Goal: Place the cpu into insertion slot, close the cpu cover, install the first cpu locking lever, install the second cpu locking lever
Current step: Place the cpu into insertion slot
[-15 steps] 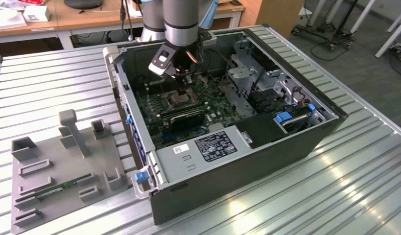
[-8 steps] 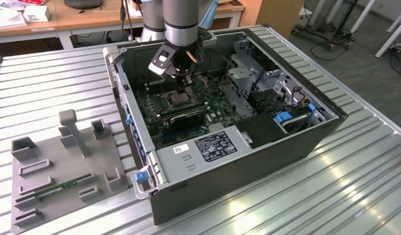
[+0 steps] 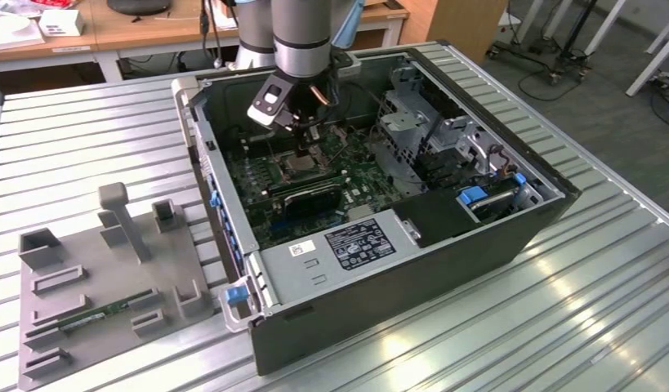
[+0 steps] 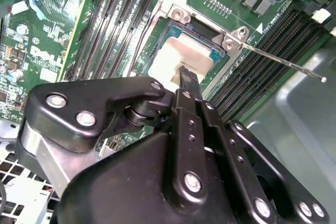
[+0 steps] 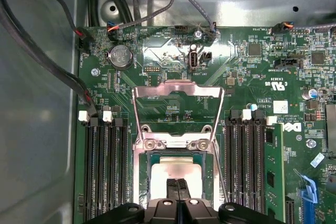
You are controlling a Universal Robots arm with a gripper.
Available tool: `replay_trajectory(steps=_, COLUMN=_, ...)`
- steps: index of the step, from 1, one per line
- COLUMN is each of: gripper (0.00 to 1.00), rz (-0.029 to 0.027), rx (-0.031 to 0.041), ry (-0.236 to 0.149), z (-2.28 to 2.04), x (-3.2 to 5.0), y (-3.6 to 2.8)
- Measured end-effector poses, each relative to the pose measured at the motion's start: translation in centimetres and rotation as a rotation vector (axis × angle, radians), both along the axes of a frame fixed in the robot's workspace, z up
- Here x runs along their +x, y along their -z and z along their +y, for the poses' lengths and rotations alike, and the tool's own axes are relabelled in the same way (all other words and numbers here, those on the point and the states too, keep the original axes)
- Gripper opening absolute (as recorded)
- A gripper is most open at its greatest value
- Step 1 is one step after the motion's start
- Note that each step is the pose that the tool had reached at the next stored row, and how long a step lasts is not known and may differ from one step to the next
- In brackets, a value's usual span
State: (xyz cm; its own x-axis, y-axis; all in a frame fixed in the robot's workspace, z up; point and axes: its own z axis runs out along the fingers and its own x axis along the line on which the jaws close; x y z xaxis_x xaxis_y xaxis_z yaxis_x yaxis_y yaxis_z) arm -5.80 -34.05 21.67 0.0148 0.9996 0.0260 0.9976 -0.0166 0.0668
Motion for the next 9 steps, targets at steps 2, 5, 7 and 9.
replay_trajectory(steps=2, gripper=0.11, rz=-0.0001, rx=0.0001, ry=0.000, z=0.00, x=-0.01, y=0.35)
replay_trajectory(steps=5, gripper=0.11, rz=0.0000, rx=0.0000, ry=0.000, z=0.00, x=-0.01, y=0.85)
replay_trajectory(steps=7, gripper=0.11, rz=0.0000, rx=0.0000, ry=0.000, z=0.00, x=-0.02, y=0.98)
replay_trajectory(steps=9, gripper=0.11, rz=0.0000, rx=0.0000, ry=0.000, z=0.00, x=-0.02, y=1.01)
